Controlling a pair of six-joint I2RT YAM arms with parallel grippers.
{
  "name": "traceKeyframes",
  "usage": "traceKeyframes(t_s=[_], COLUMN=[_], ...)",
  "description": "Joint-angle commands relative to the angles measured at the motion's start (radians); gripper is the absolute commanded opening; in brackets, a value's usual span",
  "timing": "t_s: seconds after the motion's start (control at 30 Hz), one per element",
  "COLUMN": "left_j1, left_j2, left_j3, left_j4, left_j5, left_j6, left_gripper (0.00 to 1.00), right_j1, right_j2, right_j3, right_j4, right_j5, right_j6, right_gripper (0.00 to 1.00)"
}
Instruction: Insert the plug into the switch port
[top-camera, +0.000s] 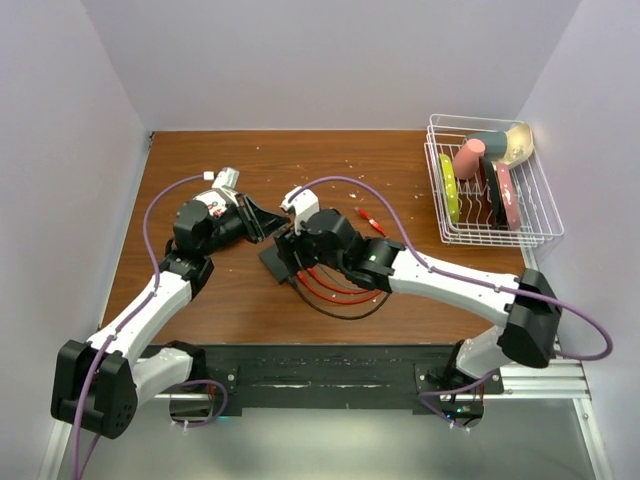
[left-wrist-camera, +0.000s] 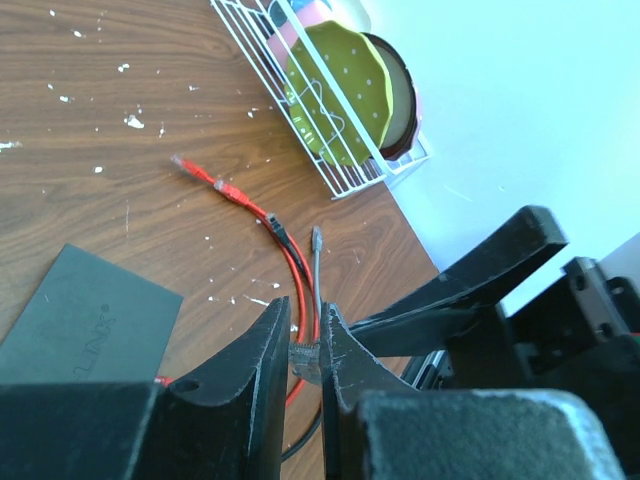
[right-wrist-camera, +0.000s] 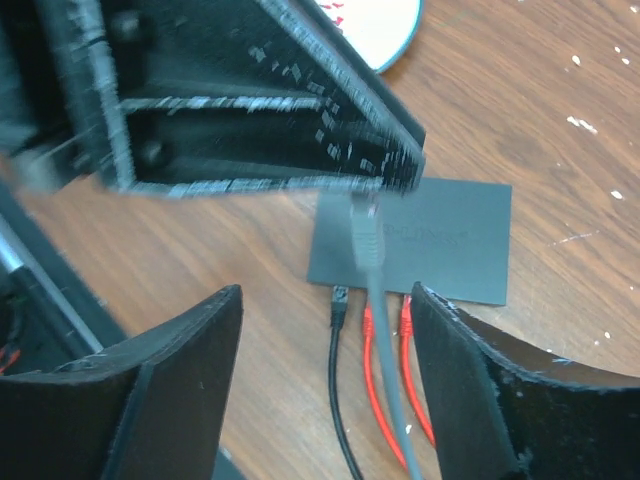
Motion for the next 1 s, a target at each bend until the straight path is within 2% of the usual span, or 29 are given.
traceKeyframes(t_s=[0.0, 0.17, 0.2, 0.23, 0.37, 0.43, 0.53, 0.57, 0.63, 0.67, 0.77, 0.97], left_j1=[-0.007, -0.007, -0.007, -0.007, -0.007, -0.007, -0.007, -0.007, -0.005, -0.005, -0.004, 0.004], left_j2=[-0.014, -0.016, -0.019, -0.021, -0.021, -0.022, -0.031, -0.037, -0.056, -0.067, -0.125, -0.215], left_j3=[0.042, 0.042, 0.042, 0.043, 0.045, 0.048, 0.05, 0.051, 0.056, 0.065, 0.085, 0.07], left_j4=[-0.019, -0.013, -0.013, -0.013, -0.015, -0.01, -0.01, -0.01, -0.021, -0.053, -0.123, -0.125], left_j5=[0.006, 0.02, 0.02, 0.021, 0.029, 0.037, 0.038, 0.038, 0.026, 0.014, -0.04, -0.065], left_j6=[-0.019, -0.022, -0.023, -0.022, -0.02, -0.02, -0.01, -0.005, 0.012, 0.021, 0.076, 0.158], left_gripper=[0.0, 0.0, 0.0, 0.0, 0.0, 0.0, 0.0, 0.19, 0.51, 0.71, 0.85, 0.96], right_j1=[0.012, 0.013, 0.012, 0.012, 0.013, 0.013, 0.012, 0.012, 0.012, 0.012, 0.01, -0.011], right_j2=[0.026, 0.069, 0.075, 0.082, 0.103, 0.112, 0.105, 0.097, 0.063, 0.048, -0.024, -0.21], right_j3=[0.082, 0.123, 0.129, 0.143, 0.16, 0.171, 0.165, 0.158, 0.134, 0.125, 0.077, -0.076], right_j4=[0.027, 0.035, 0.033, 0.03, 0.028, 0.016, 0.004, 0.002, -0.004, -0.008, -0.022, 0.038], right_j5=[0.117, 0.156, 0.17, 0.179, 0.191, 0.196, 0.194, 0.194, 0.177, 0.173, 0.121, -0.037], right_j6=[0.009, 0.003, 0.002, 0.002, -0.001, -0.012, -0.027, -0.032, -0.044, -0.055, -0.09, -0.142], right_gripper=[0.66, 0.53, 0.48, 0.3, 0.1, 0.02, 0.0, 0.0, 0.0, 0.0, 0.0, 0.0])
